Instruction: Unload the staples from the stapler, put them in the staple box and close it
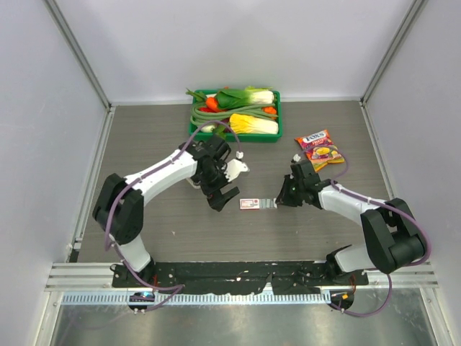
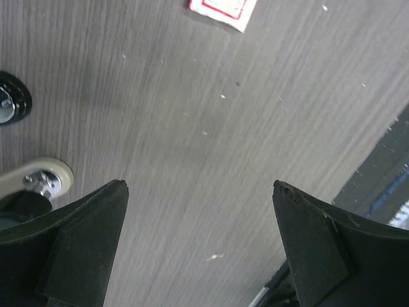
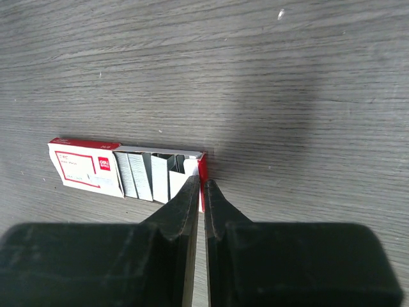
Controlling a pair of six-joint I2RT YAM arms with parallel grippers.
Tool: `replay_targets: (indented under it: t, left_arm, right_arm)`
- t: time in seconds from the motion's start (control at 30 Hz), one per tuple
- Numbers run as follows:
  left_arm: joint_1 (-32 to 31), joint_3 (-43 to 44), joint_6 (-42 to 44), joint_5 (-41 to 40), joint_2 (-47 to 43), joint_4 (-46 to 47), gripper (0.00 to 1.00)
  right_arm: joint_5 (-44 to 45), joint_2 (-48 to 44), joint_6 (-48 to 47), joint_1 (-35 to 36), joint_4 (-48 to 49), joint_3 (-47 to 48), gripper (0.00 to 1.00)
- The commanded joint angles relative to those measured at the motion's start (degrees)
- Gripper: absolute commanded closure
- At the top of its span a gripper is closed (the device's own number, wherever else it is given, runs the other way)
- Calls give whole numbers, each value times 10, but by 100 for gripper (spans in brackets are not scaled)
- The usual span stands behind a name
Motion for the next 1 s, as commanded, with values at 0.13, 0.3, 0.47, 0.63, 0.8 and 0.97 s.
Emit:
replay_targets:
  t: [0.13,0.3,0.47,0.63,0.8,0.97]
  left_arm:
    - [-3,-14,0,-19,47,134,3]
    - [-4,-14,7,-21,70,153,26]
    - [-19,-35,27,-16,78,186,43]
    - [-37,-69,53,-9,72,224,44]
    - [-40,-111,115,23,53,287,43]
    - [-42,-122,146,9,58,315,42]
  right_arm:
    - [14,5,6,6,-19,8,89]
    - [10,17,6,7,-11,11,89]
    - [11,26,8,11,-12,18,90]
    - [14,27,15,13,-8,18,91]
    - [7,48,14,16,-2,28,91]
    - [7,63,8,17,0,40,91]
